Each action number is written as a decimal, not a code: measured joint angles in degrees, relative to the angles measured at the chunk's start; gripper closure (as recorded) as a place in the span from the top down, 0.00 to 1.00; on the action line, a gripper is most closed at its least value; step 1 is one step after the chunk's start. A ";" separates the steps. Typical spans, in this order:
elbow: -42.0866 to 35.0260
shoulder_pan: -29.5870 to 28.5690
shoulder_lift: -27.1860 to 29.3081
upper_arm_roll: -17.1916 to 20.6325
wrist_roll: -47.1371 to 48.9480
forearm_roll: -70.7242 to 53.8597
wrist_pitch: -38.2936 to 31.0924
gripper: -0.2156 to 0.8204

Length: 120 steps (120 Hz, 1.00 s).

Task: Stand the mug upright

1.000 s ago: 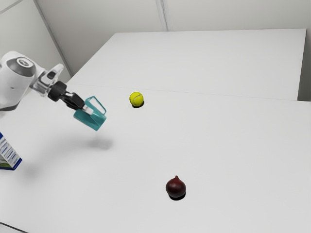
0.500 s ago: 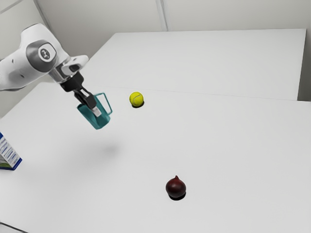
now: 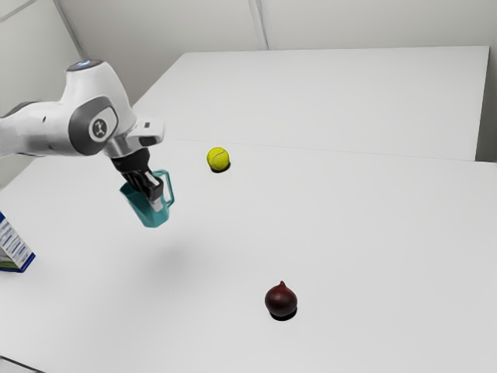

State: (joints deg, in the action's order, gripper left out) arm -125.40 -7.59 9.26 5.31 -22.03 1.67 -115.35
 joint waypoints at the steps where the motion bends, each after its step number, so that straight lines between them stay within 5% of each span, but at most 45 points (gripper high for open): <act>1: -0.22 -0.01 0.01 0.07 0.27 -0.21 -0.35 0.05; 49: -6.50 0.57 -1.21 1.78 9.86 -3.38 -14.13 0.05; 120: -10.06 1.82 -4.42 1.89 18.42 -3.66 -17.38 0.04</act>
State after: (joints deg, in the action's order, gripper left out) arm -135.46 -5.77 4.84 7.19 -3.60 -1.99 -132.74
